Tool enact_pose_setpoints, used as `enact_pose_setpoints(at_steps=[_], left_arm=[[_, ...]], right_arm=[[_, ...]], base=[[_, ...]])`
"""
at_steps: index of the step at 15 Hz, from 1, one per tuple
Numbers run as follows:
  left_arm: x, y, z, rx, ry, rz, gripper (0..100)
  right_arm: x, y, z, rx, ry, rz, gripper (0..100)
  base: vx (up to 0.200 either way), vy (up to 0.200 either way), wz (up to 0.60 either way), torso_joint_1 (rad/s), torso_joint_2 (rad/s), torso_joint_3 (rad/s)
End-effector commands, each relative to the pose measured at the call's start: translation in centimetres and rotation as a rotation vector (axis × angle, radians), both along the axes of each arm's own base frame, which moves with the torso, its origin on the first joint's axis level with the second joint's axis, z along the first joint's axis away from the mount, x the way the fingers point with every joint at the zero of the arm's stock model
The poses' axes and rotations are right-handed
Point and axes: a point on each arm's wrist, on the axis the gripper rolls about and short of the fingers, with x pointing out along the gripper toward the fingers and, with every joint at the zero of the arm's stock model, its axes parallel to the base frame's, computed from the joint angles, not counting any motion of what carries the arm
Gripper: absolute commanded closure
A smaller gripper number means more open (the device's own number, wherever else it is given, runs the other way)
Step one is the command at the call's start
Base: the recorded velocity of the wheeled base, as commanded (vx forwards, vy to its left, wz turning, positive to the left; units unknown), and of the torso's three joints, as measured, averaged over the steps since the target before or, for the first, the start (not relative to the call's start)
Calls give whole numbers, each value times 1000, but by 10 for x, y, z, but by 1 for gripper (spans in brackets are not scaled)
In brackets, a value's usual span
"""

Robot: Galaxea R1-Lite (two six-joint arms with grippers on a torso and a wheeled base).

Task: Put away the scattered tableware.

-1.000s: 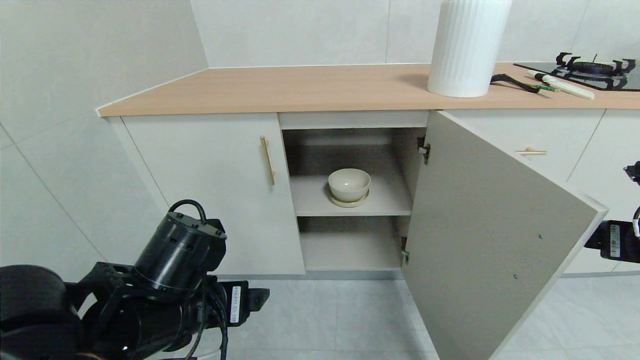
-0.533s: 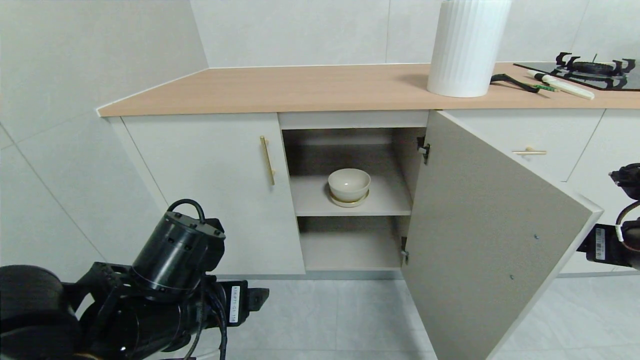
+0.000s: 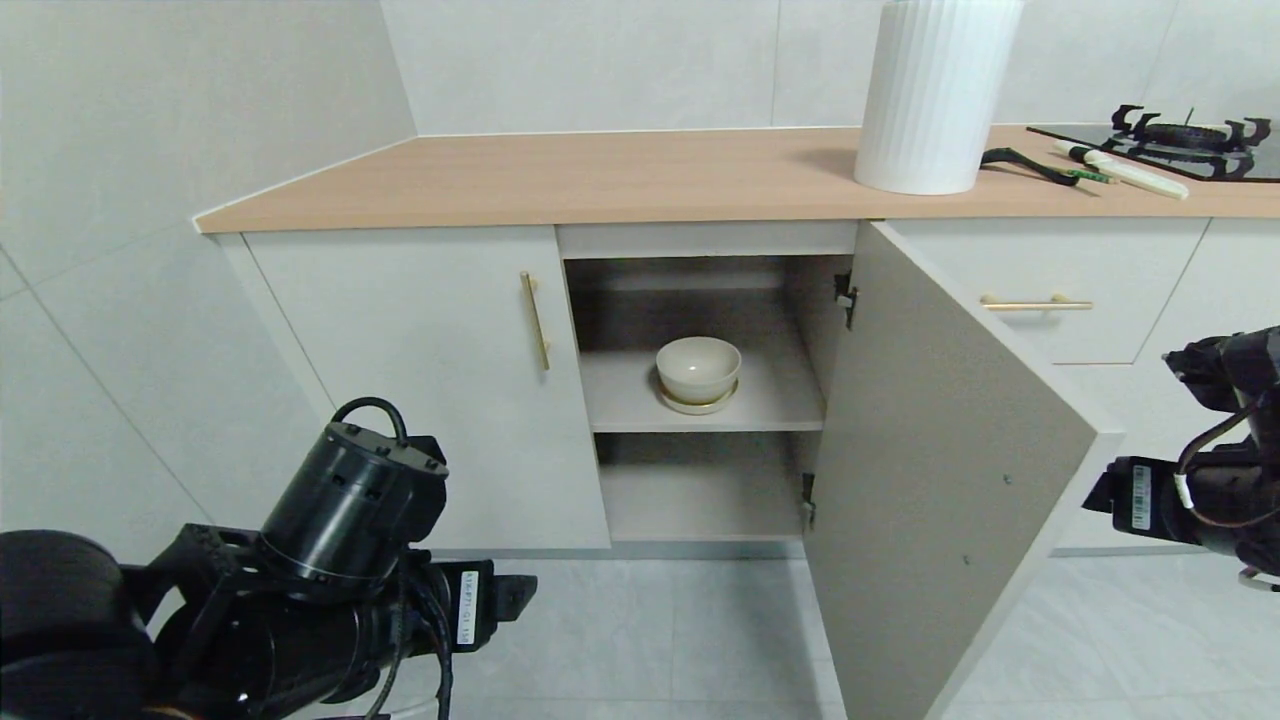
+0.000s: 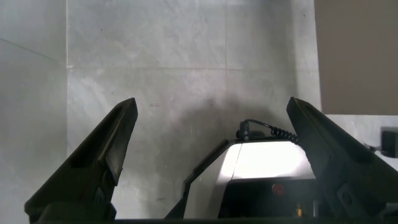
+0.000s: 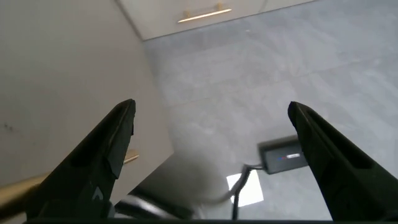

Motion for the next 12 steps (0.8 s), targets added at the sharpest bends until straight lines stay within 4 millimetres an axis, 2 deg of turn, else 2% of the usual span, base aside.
enact_pose_setpoints(at_steps=[1,4,8,12], left_arm=[[0,0,0,-1,-1,0,0],[0,0,0,0,0,0,0],[-2,1,3,-7,-10,0,0],[-8,5,13,-30,-48,-7,0]], right_arm=[[-4,25,-8,25,4,87,0],[-7,40,-14,35,-4,150,0],[-12,72,-23,110,1,237,0],[6,92,-19,155,-19,381,0]], base=[[0,0,0,0,0,0],[0,0,0,0,0,0],[0,0,0,0,0,0],[0,0,0,0,0,0]])
